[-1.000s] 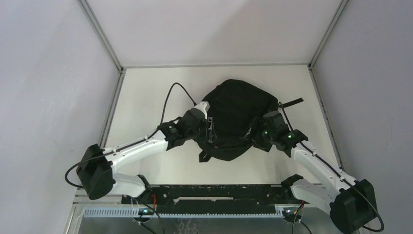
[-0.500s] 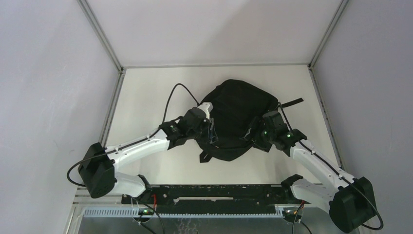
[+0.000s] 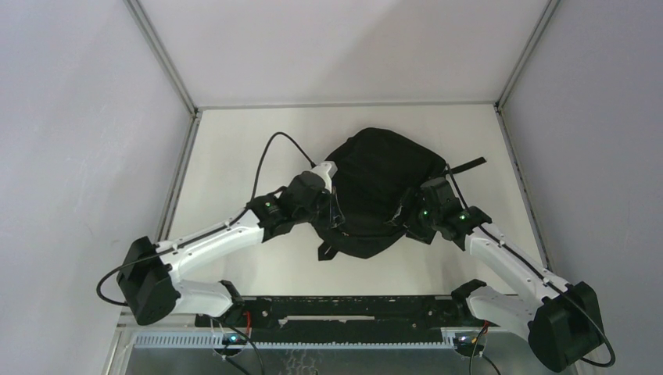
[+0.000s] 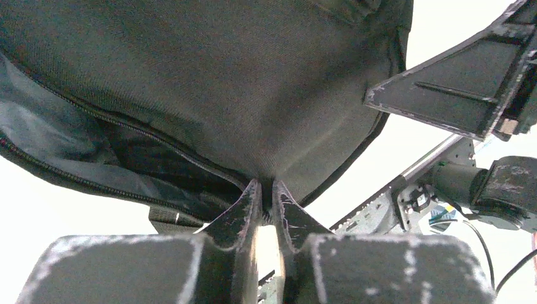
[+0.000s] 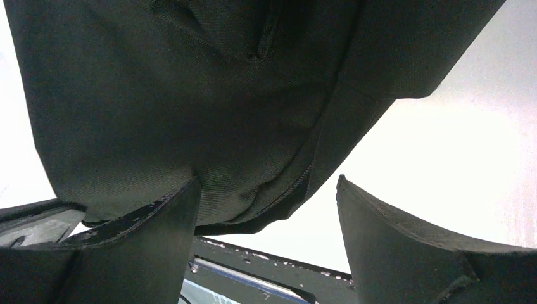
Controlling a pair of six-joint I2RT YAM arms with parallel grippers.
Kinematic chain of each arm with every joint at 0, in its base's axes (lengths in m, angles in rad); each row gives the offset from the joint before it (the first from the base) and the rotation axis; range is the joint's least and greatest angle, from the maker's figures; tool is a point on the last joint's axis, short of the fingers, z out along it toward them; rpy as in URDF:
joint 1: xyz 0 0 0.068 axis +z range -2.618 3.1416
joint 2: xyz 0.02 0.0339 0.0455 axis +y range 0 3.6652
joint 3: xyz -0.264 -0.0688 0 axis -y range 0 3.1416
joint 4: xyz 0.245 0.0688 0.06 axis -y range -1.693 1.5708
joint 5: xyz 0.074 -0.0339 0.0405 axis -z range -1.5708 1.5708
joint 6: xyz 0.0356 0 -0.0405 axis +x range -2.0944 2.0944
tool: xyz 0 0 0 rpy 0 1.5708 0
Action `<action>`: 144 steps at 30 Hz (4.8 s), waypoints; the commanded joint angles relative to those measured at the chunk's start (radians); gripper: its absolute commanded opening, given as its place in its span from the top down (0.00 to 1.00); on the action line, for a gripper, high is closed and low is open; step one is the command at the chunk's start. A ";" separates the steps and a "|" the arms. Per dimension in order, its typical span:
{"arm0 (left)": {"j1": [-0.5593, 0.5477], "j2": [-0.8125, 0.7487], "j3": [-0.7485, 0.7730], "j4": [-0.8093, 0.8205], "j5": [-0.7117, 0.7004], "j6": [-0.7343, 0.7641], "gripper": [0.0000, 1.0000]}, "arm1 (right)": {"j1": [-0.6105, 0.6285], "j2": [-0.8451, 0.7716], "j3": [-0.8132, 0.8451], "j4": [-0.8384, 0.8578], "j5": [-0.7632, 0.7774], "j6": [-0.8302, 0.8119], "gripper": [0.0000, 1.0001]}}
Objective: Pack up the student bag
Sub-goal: Zip the student bag at the center of the board.
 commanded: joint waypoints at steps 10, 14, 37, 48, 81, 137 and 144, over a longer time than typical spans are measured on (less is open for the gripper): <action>-0.018 -0.105 -0.006 -0.059 0.006 0.045 0.69 | 0.010 -0.001 0.031 0.031 0.003 0.008 0.14; -0.018 -0.084 -0.037 -0.057 0.049 0.041 0.69 | 0.012 -0.002 0.031 0.035 0.003 0.004 0.14; -0.019 0.010 -0.112 0.043 0.097 -0.023 0.36 | 0.021 -0.037 0.032 0.046 -0.010 0.004 0.15; -0.018 -0.188 -0.086 0.037 0.003 0.027 0.40 | 0.222 -0.134 0.143 0.043 0.205 -0.064 0.16; 0.149 0.144 -0.217 0.213 0.545 -0.006 0.39 | 0.331 0.187 0.108 0.235 0.072 -0.063 0.16; 0.079 0.187 0.049 0.070 0.433 0.109 0.41 | 0.179 0.106 0.029 0.213 0.059 -0.049 0.16; 0.080 0.261 0.011 0.049 0.528 0.112 0.41 | 0.158 0.083 0.007 0.204 0.067 -0.055 0.16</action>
